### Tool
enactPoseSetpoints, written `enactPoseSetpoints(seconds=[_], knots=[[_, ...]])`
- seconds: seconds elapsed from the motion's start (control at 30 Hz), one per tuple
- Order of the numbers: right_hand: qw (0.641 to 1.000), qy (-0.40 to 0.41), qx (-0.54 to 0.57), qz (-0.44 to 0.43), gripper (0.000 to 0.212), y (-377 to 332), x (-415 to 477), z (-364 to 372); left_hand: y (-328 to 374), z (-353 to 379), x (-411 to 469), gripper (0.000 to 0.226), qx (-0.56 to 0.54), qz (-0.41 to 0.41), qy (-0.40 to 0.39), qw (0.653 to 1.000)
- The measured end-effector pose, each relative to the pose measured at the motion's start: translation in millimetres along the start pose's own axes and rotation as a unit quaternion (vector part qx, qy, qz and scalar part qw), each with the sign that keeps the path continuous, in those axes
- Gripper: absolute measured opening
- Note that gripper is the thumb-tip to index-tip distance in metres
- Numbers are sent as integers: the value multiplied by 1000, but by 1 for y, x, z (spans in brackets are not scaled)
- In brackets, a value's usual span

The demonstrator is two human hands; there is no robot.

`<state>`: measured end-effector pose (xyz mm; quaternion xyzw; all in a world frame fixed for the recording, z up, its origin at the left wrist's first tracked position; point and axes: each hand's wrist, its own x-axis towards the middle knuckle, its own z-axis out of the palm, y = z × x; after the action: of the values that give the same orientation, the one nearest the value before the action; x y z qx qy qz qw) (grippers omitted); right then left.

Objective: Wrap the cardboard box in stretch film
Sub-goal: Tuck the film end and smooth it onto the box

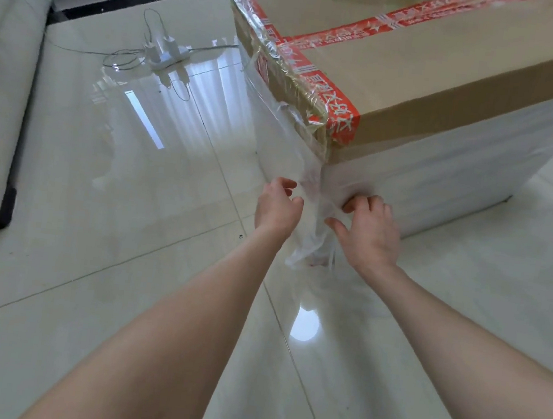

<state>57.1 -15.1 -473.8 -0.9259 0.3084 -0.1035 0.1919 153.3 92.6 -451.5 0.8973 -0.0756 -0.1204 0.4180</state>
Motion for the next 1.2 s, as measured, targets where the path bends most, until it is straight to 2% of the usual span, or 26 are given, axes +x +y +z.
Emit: enactPoseSetpoints(seconds=[0.43, 0.53, 0.73, 0.93, 1.07, 1.2], knots=[[1000, 21, -1, -11, 39, -8, 7, -18, 24, -7, -7, 29, 6, 17, 33, 999], [999, 32, -8, -16, 36, -7, 10, -17, 23, -4, -10, 22, 6, 29, 47, 998], [999, 30, 6, -17, 27, -7, 4, -21, 23, -7, -25, 4, 122, 95, 35, 987], [999, 35, 21, -11, 27, -9, 2, -36, 26, -17, -35, 15, 222, 151, 22, 963], [999, 40, 13, -22, 31, -9, 0, -41, 31, -14, -37, 20, 185, 116, 33, 975], [1000, 27, 8, -5, 33, -8, -5, -36, 30, -6, -35, 29, 51, 37, 21, 998]])
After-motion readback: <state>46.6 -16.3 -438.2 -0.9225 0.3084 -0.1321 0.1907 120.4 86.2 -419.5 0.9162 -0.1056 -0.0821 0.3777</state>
